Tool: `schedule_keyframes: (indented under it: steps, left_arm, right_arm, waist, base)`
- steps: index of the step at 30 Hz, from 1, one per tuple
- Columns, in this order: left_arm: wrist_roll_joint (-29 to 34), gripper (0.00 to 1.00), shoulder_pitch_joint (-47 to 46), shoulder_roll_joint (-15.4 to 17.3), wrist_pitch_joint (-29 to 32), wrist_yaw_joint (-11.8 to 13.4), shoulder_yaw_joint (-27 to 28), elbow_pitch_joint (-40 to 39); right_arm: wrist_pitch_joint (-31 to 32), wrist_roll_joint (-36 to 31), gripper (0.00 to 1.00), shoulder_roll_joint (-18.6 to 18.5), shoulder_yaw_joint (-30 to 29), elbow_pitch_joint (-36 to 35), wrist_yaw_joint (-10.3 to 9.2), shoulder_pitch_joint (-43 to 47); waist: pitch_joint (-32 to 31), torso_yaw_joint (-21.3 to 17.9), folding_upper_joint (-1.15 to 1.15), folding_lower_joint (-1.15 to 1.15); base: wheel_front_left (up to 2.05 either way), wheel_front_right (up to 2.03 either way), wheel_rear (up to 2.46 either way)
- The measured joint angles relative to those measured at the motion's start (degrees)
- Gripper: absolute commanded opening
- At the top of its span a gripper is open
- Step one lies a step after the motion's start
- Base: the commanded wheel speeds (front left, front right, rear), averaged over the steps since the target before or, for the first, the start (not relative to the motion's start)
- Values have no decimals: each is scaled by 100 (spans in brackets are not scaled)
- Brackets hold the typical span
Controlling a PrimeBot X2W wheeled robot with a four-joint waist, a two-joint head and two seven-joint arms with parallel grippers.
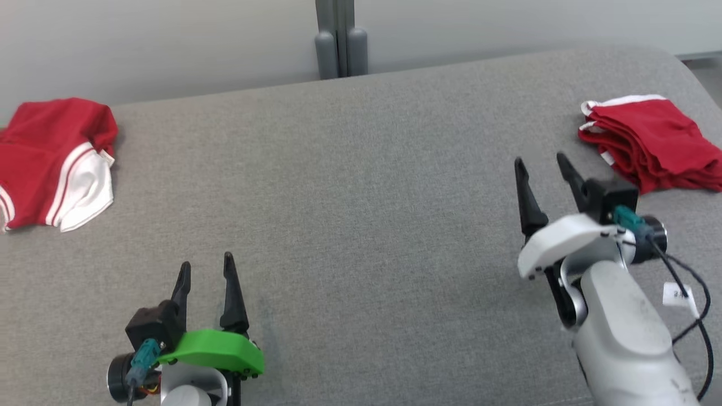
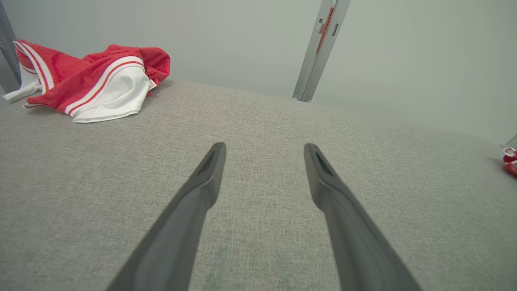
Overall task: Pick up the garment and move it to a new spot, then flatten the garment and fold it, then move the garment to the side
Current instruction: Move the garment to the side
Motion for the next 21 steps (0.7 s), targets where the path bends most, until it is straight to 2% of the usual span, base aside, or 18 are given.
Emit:
schedule_keyframes:
  steps: [9,11,21]
  left_arm:
    - [179,100,646,-71,-1,-52,89,-149]
    - [205,100,736,-78,0,-53,73,-194]
    - [138,100,897,-86,-9,0,5,-330]
  right_arm:
    - [0,177,100,109,66,-1176,0,1664]
    - [0,387,100,113,188,-1403,0,1963]
    - [3,757,100,118,403,-1936,-1,2526]
  waist:
    - [-607,280,0,0]
    - [-684,337,0,0]
    - [-857,406,0,0]
  base:
    - [0,0,0]
    - [0,0,0]
    - [0,0,0]
